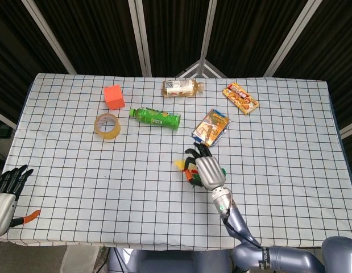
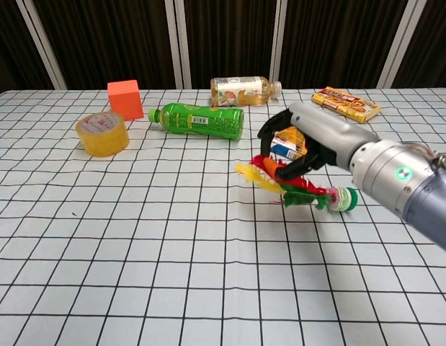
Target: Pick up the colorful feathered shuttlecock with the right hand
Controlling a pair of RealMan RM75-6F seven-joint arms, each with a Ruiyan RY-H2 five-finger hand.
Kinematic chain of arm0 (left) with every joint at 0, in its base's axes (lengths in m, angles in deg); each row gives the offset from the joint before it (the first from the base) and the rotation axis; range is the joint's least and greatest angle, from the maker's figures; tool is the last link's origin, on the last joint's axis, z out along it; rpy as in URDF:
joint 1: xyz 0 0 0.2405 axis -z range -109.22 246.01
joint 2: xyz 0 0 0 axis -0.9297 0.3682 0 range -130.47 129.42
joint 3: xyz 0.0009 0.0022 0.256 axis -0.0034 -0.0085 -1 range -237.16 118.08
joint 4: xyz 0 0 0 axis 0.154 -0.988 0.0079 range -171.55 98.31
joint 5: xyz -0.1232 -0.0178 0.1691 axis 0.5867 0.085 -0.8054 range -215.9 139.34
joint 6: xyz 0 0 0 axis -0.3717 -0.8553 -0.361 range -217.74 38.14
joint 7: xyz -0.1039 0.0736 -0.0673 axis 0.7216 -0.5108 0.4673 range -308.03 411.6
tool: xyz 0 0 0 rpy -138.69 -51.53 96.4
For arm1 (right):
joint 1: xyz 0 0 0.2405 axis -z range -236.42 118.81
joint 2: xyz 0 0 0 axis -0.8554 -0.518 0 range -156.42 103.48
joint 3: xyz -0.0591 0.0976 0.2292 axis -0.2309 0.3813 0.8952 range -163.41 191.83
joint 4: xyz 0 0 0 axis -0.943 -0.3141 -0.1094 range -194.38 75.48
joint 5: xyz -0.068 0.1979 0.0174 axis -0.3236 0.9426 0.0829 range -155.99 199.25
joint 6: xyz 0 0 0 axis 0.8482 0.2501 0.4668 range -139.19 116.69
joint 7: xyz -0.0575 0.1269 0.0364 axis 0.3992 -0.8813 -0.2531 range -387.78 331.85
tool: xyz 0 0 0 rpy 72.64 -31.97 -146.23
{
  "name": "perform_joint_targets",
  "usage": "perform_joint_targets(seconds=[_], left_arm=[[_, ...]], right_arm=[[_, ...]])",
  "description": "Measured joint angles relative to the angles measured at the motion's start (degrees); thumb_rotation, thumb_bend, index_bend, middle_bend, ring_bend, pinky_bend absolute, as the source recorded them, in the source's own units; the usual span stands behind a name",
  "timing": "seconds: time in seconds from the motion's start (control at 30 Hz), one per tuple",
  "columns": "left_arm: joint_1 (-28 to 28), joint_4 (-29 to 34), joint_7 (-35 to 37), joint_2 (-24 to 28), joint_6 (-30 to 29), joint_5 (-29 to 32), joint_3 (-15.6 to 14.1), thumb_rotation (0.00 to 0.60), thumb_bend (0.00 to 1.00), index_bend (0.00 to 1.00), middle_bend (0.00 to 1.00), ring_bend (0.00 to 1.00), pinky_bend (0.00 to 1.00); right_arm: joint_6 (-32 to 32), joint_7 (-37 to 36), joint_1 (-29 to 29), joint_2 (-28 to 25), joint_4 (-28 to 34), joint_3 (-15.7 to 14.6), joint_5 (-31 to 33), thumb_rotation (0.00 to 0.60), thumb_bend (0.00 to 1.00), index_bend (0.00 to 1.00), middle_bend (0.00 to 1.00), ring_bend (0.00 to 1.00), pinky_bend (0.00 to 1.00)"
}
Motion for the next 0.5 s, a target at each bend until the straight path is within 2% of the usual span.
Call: perform_joint_targets(seconds=[0.23,0.5], left_arm=[[-0.02,0.19,-0.33,0.00,0.09,-0.17,-0.20,0.600,0.00,0.00,0.00,0.00,0.00],[-0.12,0.37,-0.84,-0.11,-0.01,-0.50,-0.43,0.600,0.00,0.00,0.00,0.00,0.00]], right_arm=[[2.49,3.32,0.39,-4.80,4.42,3.16,2.15,0.600,0.56,0.68,0.25,0.00,0.00],[4.06,4.07,1.62,-8.26,5.78,4.24,4.73,0.600,0.56,0.68,0.25,0.00,0.00]])
